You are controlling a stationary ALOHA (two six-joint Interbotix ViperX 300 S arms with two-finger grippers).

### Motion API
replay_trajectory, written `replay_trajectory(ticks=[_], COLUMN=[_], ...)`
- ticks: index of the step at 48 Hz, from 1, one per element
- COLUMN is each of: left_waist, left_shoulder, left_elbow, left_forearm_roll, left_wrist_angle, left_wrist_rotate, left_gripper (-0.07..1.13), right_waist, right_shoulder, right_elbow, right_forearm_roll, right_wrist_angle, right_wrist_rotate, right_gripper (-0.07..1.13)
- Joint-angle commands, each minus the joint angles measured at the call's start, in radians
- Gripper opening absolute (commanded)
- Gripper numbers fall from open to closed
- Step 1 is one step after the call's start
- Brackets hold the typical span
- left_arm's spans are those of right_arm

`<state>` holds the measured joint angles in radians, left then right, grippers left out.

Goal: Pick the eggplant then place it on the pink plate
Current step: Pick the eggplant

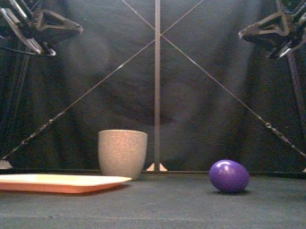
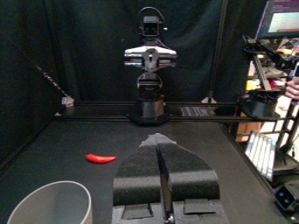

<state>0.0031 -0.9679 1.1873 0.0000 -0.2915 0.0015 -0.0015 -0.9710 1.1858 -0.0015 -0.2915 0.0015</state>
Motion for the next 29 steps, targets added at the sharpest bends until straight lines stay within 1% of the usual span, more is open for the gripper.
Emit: replay_trajectory(ticks=[1,3,7,10,18,23,26,29], left_waist=[0.014,0.014,0.014,0.015,0.014,0.015,0.015,0.015], left_shoulder=[-0.006,-0.009,-0.018,-0.025,-0.046,-0.055,-0.057,-0.055], left_elbow=[-0.012,-0.011,-0.006,-0.003,0.008,0.012,0.012,0.012], left_forearm_roll=[0.015,0.017,0.017,0.018,0.032,0.038,0.038,0.040], left_wrist_angle=[-0.006,-0.005,-0.005,-0.003,0.012,0.025,0.029,0.034], left_wrist_rotate=[0.003,0.003,0.003,0.003,0.003,0.003,0.003,0.003], left_gripper=[-0.06,-0.07,-0.04,-0.03,-0.02,-0.02,-0.02,-0.02], right_waist=[0.008,0.008,0.020,0.054,0.175,0.199,0.199,0.198], right_shoulder=[0.031,0.051,0.110,0.173,0.387,0.472,0.529,0.574], right_elbow=[-0.020,-0.021,-0.025,-0.032,-0.092,-0.127,-0.149,-0.161], right_forearm_roll=[0.003,0.005,0.002,-0.003,-0.005,-0.005,-0.002,0.003], right_wrist_angle=[-0.003,-0.002,0.002,0.009,0.026,0.041,0.058,0.066], right_wrist_rotate=[0.006,0.014,0.032,0.040,0.038,0.038,0.040,0.041], right_gripper=[-0.02,-0.02,0.02,0.04,0.06,0.09,0.16,0.25])
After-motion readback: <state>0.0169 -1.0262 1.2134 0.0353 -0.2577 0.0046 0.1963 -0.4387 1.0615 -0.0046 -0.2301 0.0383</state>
